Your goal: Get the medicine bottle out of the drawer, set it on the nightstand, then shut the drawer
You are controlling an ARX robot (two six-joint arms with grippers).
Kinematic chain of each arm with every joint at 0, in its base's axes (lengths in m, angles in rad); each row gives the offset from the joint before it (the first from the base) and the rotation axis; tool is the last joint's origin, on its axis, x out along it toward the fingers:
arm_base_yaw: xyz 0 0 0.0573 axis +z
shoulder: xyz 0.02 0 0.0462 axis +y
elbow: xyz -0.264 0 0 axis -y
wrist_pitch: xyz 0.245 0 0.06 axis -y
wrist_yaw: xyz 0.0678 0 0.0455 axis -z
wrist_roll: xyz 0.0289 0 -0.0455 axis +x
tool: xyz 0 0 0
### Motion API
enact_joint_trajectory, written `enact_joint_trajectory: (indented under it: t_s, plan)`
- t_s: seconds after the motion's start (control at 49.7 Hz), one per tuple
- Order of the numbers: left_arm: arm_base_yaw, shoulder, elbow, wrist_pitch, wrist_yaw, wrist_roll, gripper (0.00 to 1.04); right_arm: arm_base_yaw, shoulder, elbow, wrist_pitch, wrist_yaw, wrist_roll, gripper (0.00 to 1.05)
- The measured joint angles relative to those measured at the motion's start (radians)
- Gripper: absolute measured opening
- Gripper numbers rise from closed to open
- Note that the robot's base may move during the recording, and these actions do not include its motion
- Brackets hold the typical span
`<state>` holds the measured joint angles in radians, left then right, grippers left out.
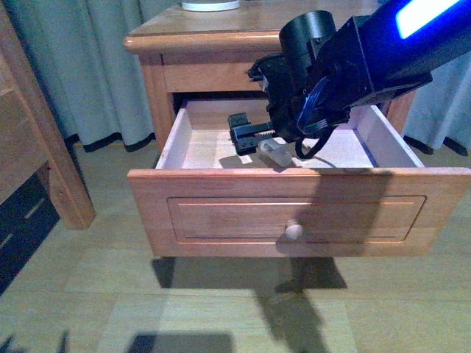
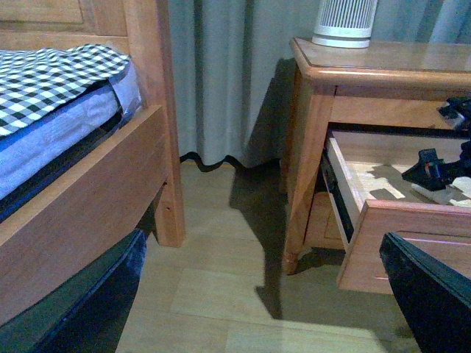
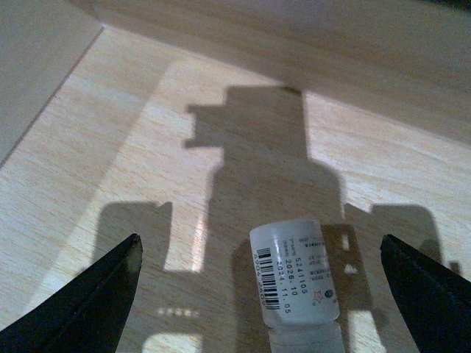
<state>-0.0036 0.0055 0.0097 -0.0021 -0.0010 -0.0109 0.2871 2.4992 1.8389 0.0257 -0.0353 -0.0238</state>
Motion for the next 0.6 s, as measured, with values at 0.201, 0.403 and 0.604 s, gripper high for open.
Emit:
enact_joint_trajectory:
  t_s: [0.201, 0.403, 0.604]
  plan:
    - [0.0, 0.0, 0.0, 0.0, 0.0, 0.0, 0.98, -0.003, 0.052, 0.008, 0.016, 0.001, -0.023, 0.86]
    - [0.0, 0.0, 0.0, 0.0, 0.0, 0.0, 0.98, -0.016, 0.056, -0.013, 0.048, -0.003, -0.022, 0.49]
    - [0.0, 0.0, 0.0, 0.0, 0.0, 0.0, 0.98, -0.02, 0.016, -0.103, 0.096, -0.016, -0.022, 0.3]
